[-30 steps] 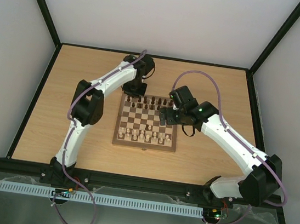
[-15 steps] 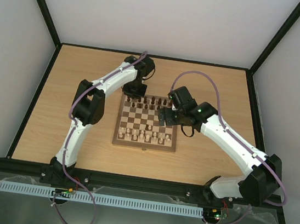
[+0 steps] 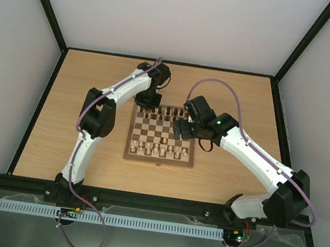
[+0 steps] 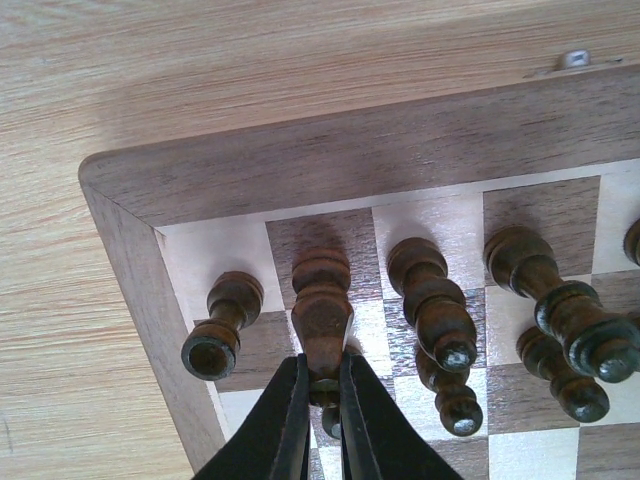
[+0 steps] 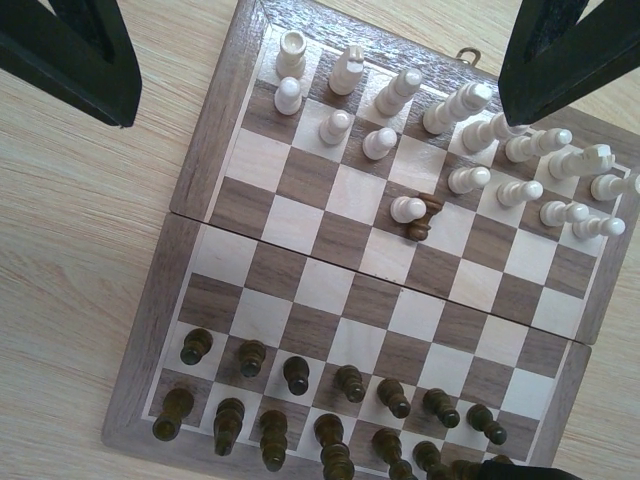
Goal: Set up the chess pieces on the board
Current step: Place the chess piece on the chessboard.
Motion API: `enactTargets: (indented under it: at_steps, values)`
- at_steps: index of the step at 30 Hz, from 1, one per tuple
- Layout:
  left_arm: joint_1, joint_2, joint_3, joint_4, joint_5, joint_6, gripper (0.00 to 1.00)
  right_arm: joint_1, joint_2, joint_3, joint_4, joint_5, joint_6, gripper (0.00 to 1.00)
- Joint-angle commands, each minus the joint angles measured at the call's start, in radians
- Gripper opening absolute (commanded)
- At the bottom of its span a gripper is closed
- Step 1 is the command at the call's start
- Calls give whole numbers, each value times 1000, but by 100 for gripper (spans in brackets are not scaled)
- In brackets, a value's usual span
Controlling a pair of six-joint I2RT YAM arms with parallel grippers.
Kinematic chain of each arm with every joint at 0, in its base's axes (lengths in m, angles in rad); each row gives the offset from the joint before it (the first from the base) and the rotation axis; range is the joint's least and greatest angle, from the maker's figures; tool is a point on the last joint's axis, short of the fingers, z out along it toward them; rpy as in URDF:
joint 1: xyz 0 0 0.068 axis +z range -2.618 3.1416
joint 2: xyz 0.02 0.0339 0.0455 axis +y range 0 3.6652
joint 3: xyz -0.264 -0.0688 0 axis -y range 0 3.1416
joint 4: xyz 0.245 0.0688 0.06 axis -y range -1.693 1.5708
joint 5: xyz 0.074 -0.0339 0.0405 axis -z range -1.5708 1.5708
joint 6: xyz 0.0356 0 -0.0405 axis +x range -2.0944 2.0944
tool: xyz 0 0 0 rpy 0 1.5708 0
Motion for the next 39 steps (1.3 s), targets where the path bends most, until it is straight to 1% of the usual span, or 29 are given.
enactTargets:
  at_steps: [1, 4, 12, 26, 32, 39]
  values:
    - [-7, 20, -10, -29, 2, -2, 8, 10, -11, -11, -13, 2, -11, 99]
    - [-7, 21, -7, -28, 3, -2, 8, 13, -12, -11, -13, 4, -11, 99]
    - [-7, 20, -4, -27, 2, -1, 13, 17, -10, -11, -14, 6, -12, 99]
    - [-7, 21, 26, -28, 0, -1, 18, 25, -5, -13, -14, 8, -12, 99]
    - [-16, -33, 51, -31, -4, -8, 24, 26, 3, -7, -18, 12, -12, 99]
    - [-55, -137, 63, -40, -18, -21, 27, 26, 2, -4, -22, 25, -11, 99]
